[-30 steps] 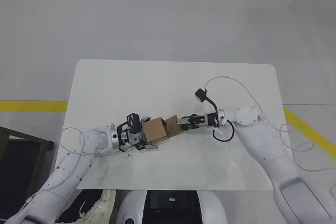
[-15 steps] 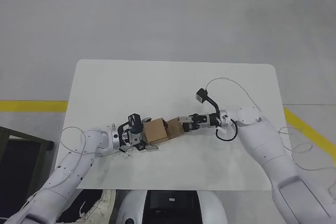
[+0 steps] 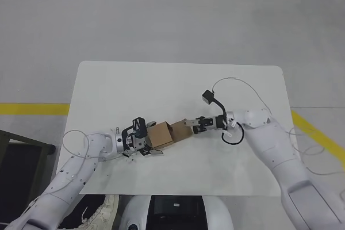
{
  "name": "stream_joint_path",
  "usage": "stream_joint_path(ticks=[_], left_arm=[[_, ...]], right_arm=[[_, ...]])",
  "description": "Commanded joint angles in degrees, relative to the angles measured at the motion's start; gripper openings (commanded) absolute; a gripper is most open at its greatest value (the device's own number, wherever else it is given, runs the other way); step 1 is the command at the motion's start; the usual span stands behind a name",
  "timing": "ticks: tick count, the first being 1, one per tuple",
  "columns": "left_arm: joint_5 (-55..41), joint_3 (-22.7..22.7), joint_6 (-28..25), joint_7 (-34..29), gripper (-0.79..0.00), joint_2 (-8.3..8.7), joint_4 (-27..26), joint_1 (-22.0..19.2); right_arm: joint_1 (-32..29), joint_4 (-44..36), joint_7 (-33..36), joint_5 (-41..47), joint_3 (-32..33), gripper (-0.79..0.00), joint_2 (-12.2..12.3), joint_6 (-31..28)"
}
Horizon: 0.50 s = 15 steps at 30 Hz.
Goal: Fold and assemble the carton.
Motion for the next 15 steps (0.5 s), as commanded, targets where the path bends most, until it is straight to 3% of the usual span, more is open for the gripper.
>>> stream_joint_path(ticks=[1,15], left_arm=[[0.0,0.0,0.0,0.0,0.000,-0.02,0.0,0.0],[0.3,0.1,-0.1,0.1,0.000,-0.10,-0.1,-0.1]], right_arm=[[-0.2,0.3,-0.1,0.8,-0.2,0.000,-0.2,-0.4],[0.0,2.7,1.7,7.5,-3.1,0.000,-2.8,0.4]])
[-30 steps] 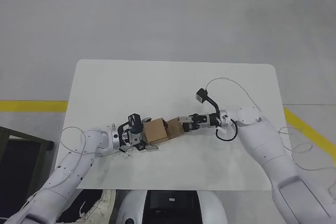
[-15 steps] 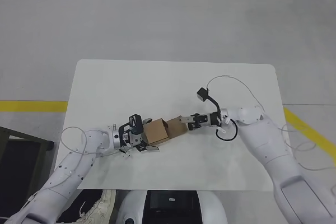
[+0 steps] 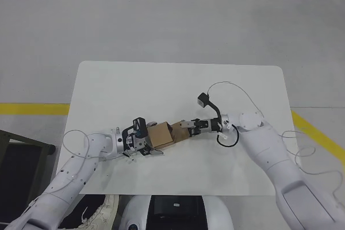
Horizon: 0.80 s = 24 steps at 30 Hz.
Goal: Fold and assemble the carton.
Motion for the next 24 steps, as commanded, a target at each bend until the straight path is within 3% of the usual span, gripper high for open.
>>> stream_joint_path(ticks=[1,14,24], left_arm=[[0.0,0.0,0.0,0.0,0.000,-0.02,0.0,0.0],[0.3,-0.1,0.0,-0.1,0.000,-0.03,0.0,-0.1],[0.5,0.1,-0.4,-0.1,0.000,-0.07,0.4,-0.1]], right_arm=[[0.2,0.2,0.3,1.0,-0.6,0.000,-0.5,0.3],[0.7,-0.8,0.3,3.9,0.4,0.000,-0.4,0.3],[-0.6,-6.5,-0.1,2.4,0.5,0.000,-0.2,1.7]])
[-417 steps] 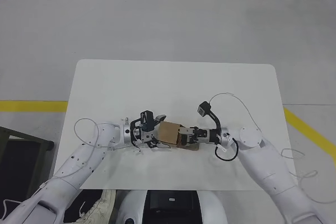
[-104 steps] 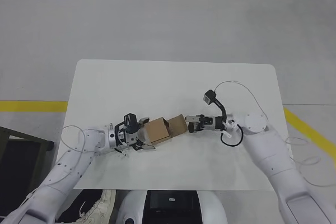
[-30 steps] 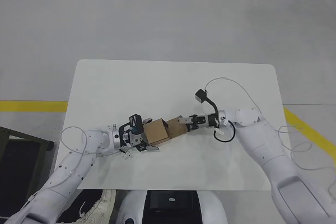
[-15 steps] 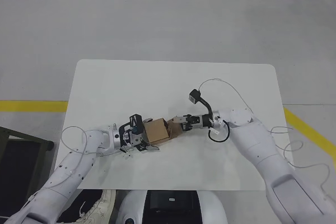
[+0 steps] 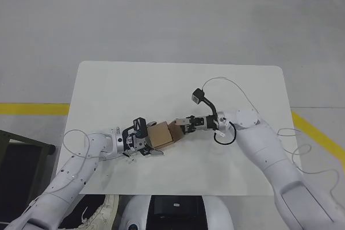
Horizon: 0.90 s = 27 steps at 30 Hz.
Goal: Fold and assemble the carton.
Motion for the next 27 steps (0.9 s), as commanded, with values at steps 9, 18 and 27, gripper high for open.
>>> stream_joint_path(ticks=[9,18,27], left_arm=[[0.3,0.2,-0.3,0.3,0.000,-0.06,0.3,-0.2],[0.9,0.3,-0.5,0.7,0.000,-0.05,0.6,-0.4],[1.6,0.5,-0.8,1.0,0.000,-0.01,0.7,-0.5]], right_arm=[[-1.6,-4.1,-0.2,0.1,0.5,0.000,0.1,1.0],[-3.2,-3.8,1.1,1.2,1.1,-0.018,0.3,2.0],[-3.1,-4.7,0.5,-4.0,1.1,-0.403,0.9,3.9]])
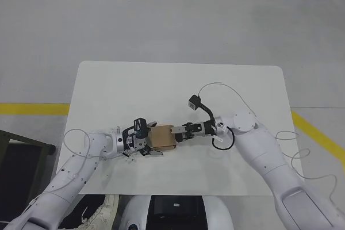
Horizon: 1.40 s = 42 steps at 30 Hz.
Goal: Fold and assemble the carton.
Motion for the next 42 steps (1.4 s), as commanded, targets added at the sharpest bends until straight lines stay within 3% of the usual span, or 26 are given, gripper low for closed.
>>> stream_joint_path(ticks=[1,8,27,29,31,42], left_arm=[[0.1,0.0,-0.1,0.1,0.000,0.01,0.0,0.0],[0.6,0.1,-0.4,0.3,0.000,0.08,0.1,0.0],[1.7,0.5,-0.8,0.3,0.000,0.17,0.1,-0.2],[1.8,0.6,-0.9,0.3,0.000,0.19,0.1,-0.2],[1.9,0.6,-0.8,0.3,0.000,0.20,0.1,-0.2],[2.2,0.9,-0.7,0.0,0.000,0.18,-0.3,-0.3]], right_arm=[[-0.1,-0.6,-0.3,-1.0,0.1,-0.406,0.2,0.4],[-1.5,-1.4,-0.3,-0.7,1.0,-0.394,0.6,1.2],[-2.7,0.3,-1.7,-1.8,1.8,-0.468,1.1,3.7],[-2.8,0.5,-1.6,-1.7,1.8,-0.486,1.1,3.6],[-2.9,0.5,-1.7,-1.6,1.7,-0.554,1.0,3.7],[-2.2,1.1,-1.8,-3.6,1.3,-0.542,1.0,4.6]])
